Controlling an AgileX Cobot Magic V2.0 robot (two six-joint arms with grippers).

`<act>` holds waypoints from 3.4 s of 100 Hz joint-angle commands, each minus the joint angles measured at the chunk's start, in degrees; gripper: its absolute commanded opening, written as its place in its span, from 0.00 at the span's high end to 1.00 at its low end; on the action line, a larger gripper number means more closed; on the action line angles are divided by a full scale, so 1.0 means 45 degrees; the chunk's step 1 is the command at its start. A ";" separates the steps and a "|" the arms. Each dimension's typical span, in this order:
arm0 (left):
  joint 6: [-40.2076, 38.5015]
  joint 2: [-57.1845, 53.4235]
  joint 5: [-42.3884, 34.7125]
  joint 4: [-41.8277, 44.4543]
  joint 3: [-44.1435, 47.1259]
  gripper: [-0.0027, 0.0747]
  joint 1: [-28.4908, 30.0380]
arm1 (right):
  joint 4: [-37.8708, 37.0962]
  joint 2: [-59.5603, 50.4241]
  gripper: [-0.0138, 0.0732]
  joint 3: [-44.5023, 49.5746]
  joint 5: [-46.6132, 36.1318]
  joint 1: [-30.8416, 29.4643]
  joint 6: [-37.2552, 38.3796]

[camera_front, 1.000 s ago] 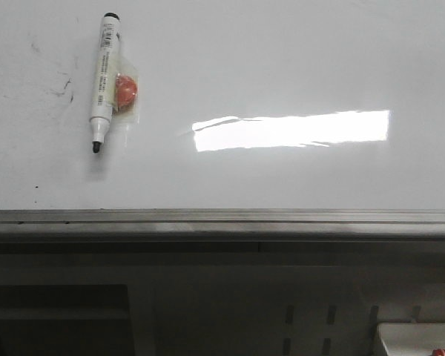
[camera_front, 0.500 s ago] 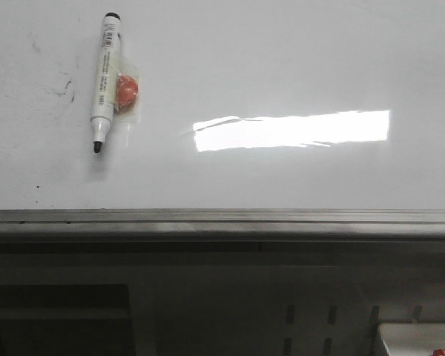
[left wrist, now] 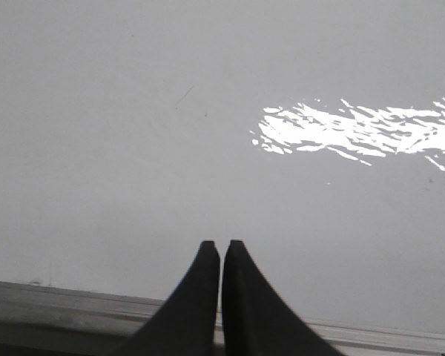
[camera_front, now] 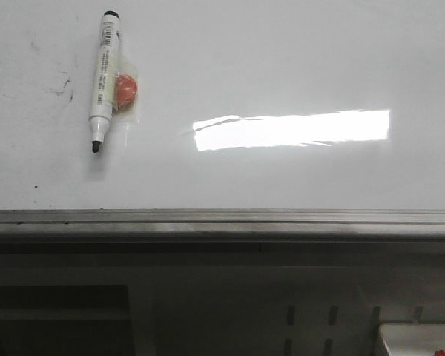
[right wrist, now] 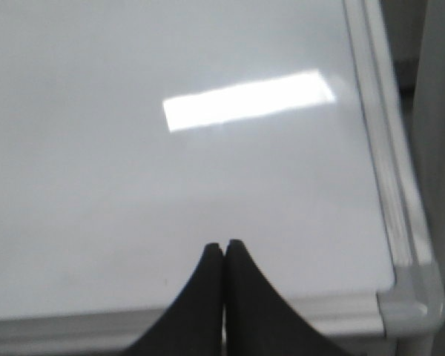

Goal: Write number 4 on whiteboard

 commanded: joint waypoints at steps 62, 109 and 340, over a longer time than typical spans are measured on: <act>0.0012 0.4422 -0.0875 0.0933 -0.3824 0.76 -0.0101 | 0.0723 0.3999 0.92 -0.3734 0.0796 -0.0047 -0.0064; -0.0011 0.7493 -0.4545 -0.0144 -0.3688 0.28 -0.2992 | 0.0723 0.3999 0.92 -0.3685 0.0965 -0.0047 -0.0064; -0.0119 1.4759 -1.1891 0.9398 -0.5387 0.99 -1.0616 | 0.1017 1.1423 0.40 -1.0830 0.3023 1.1941 -0.0774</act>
